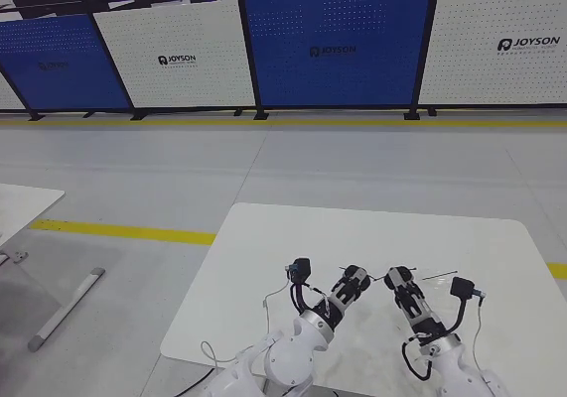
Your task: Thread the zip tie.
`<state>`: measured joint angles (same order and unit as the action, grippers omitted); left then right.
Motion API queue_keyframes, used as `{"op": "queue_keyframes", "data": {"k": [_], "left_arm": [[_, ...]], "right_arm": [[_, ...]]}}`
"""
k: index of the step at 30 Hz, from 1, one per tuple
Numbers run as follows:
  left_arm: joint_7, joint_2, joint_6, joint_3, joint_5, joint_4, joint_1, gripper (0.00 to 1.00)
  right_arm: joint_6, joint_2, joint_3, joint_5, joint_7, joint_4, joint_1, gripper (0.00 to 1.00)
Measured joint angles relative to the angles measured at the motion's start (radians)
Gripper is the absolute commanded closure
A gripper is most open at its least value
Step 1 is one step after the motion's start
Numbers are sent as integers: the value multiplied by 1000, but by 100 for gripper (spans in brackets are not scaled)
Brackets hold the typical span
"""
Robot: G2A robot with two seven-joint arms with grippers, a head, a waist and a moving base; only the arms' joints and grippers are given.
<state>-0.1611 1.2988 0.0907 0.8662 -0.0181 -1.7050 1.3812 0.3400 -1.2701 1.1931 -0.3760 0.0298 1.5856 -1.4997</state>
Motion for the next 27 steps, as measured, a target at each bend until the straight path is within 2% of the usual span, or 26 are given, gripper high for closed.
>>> {"op": "queue_keyframes", "data": {"k": [2, 3, 4, 7, 12, 15, 18, 21, 27], "left_arm": [[2, 1, 1, 1, -2, 1, 1, 100], [3, 2, 2, 2, -3, 2, 2, 96], [4, 2, 3, 2, -5, 3, 2, 83], [6, 4, 5, 0, -17, 5, 1, 78], [3, 5, 18, -5, -68, 6, 1, 80], [10, 7, 21, -9, -84, 5, 3, 87], [19, 9, 22, -15, -97, 6, 4, 90], [29, 10, 25, -21, -109, 8, 2, 86], [34, 15, 24, -23, -116, 10, 0, 88]], "right_arm": [[0, 0, 0, -2, 2, 0, -1, 100], [0, 1, 2, -2, 2, 1, -2, 100], [0, 1, 3, -3, 1, 1, -3, 100], [0, 1, 6, -8, 0, 1, -6, 100], [-14, 1, 11, -29, -7, 7, -11, 100], [-21, 1, 14, -36, -10, 13, -16, 100], [-25, 1, 16, -41, -11, 17, -18, 100], [-27, 0, 17, -44, -11, 21, -20, 100], [-29, -1, 18, -50, -8, 29, -23, 100]]}}
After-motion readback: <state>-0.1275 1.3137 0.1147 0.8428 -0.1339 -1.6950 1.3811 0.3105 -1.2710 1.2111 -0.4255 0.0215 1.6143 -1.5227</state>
